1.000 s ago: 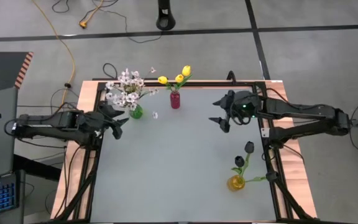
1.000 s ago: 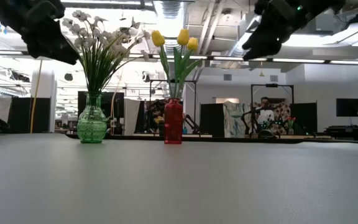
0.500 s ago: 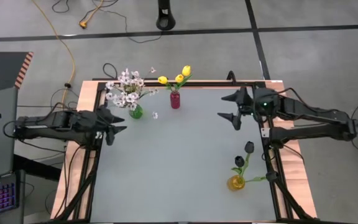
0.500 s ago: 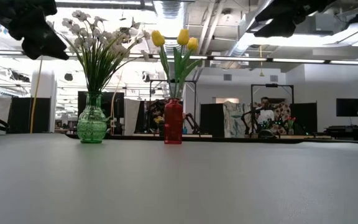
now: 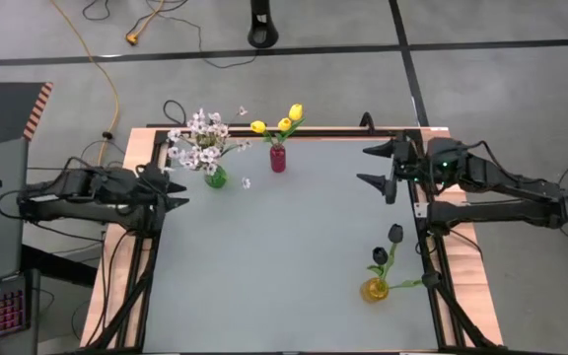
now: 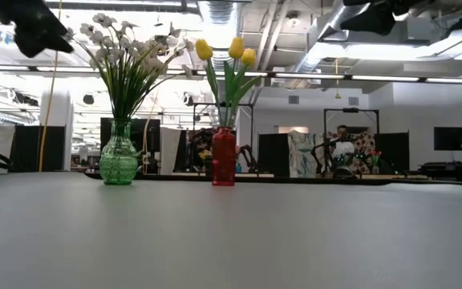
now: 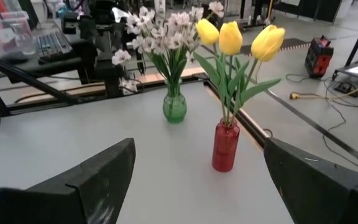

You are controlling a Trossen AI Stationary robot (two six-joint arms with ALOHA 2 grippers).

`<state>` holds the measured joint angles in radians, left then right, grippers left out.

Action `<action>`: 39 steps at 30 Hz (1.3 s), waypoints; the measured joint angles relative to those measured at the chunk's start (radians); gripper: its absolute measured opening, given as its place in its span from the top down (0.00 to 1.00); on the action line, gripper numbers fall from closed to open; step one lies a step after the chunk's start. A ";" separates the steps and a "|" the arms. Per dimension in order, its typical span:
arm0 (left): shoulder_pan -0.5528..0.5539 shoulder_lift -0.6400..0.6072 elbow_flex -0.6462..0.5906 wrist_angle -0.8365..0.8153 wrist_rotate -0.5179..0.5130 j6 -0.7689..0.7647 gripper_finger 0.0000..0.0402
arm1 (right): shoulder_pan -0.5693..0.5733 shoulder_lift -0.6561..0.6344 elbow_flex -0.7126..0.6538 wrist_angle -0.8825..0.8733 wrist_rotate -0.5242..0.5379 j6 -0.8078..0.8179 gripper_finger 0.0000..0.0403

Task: Sort flowers into vase by color
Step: Return to Home Position

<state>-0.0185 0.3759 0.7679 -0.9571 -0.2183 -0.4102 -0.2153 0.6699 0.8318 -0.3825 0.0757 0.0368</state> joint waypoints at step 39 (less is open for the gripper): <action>-0.201 0.047 -0.429 0.866 -0.060 0.166 1.00 | 0.068 -0.034 -0.390 0.327 -0.132 -0.033 0.96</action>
<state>-0.2198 0.4232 0.3393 -0.0906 -0.2784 -0.2438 -0.1474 0.6357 0.4418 -0.0554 -0.0561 0.0033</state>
